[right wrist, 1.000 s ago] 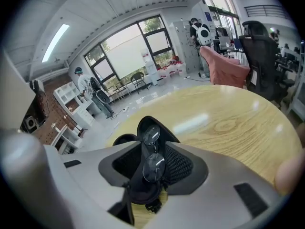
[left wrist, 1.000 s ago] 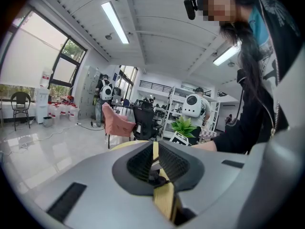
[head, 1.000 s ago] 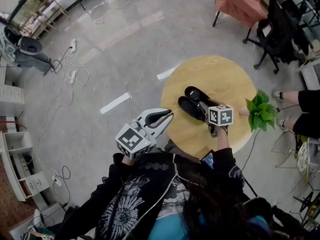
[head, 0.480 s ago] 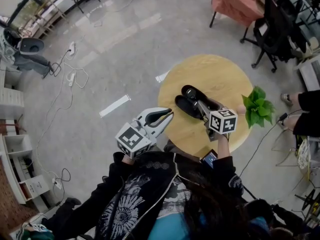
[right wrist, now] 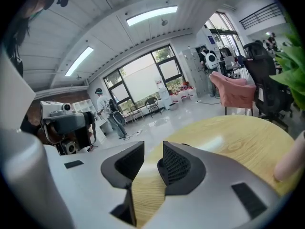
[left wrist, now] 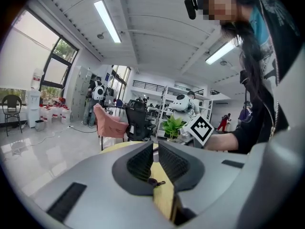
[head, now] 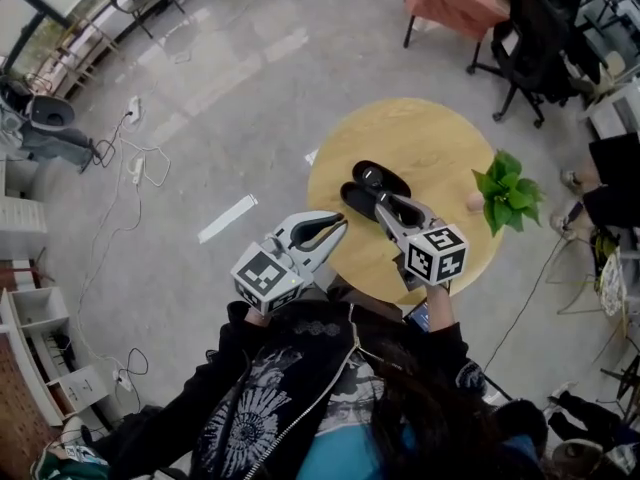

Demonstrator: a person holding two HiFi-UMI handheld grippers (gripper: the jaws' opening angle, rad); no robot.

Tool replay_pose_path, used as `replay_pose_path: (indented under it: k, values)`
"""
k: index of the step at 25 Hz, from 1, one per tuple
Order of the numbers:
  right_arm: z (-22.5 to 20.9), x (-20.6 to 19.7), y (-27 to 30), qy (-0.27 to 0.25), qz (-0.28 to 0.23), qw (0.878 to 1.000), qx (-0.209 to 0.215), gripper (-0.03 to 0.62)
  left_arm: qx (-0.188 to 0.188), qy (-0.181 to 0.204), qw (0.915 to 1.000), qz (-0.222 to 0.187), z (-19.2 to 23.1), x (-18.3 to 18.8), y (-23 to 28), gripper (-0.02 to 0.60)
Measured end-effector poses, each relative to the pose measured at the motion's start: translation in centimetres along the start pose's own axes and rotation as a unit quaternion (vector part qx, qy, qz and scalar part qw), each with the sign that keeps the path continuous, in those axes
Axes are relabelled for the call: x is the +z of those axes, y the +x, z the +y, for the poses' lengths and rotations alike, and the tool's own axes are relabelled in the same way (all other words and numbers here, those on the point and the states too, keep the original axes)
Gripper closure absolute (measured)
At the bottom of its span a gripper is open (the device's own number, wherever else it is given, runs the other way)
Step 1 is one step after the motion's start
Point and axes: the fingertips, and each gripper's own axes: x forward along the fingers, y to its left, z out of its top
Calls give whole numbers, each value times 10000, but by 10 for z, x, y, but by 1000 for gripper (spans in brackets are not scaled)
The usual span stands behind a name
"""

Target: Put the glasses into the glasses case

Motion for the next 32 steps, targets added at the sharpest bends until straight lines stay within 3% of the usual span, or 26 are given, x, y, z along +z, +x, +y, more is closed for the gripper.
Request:
replay_pose_path:
  k: [7, 11, 16, 32]
  values:
    - [37, 10, -10, -54, -276, 9996, 43, 484, -225, 62, 9997, -30, -8, 8, -8, 543]
    - [62, 18, -14, -61, -451, 9989, -73, 490, -223, 198, 9995, -62, 0, 7, -28, 543]
    - [100, 17, -12, 53, -663, 9975, -251, 497, -501, 306, 9982, -103, 3, 6, -56, 543]
    - [245, -24, 27, 552, -1144, 9884, -832, 517, -1211, 440, 9917, 45, 20, -25, -197, 543]
